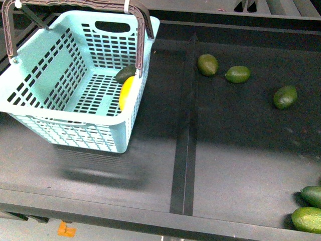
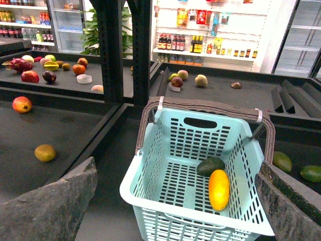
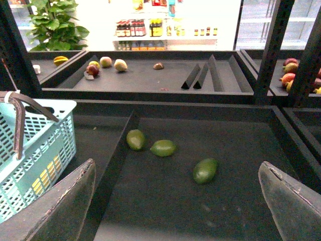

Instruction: Pick mango and avocado into basket

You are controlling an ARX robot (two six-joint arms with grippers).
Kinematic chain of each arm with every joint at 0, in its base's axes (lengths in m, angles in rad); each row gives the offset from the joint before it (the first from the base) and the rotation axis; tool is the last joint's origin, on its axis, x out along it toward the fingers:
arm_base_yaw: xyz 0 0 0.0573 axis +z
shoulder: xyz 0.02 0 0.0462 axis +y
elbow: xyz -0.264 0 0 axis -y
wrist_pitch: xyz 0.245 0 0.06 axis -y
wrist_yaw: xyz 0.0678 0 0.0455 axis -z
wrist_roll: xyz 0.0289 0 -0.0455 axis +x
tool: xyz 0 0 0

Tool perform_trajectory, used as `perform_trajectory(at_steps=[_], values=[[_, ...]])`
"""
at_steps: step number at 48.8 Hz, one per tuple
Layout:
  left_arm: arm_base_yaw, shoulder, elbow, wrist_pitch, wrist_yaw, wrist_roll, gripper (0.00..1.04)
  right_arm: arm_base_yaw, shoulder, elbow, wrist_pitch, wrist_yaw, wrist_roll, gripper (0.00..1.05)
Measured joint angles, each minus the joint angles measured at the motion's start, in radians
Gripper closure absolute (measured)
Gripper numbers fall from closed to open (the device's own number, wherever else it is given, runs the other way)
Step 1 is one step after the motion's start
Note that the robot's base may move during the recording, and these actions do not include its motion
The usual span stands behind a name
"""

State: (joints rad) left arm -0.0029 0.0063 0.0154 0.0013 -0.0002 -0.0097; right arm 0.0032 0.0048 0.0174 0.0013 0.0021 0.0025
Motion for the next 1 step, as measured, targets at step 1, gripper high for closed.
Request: perform_trajectory(at_steps=[1], values=[[0.000, 0.000, 0.000, 0.000, 0.000, 0.000, 0.09, 0.000, 0.000, 0.000, 0.000, 0.000, 0.000, 0.09]])
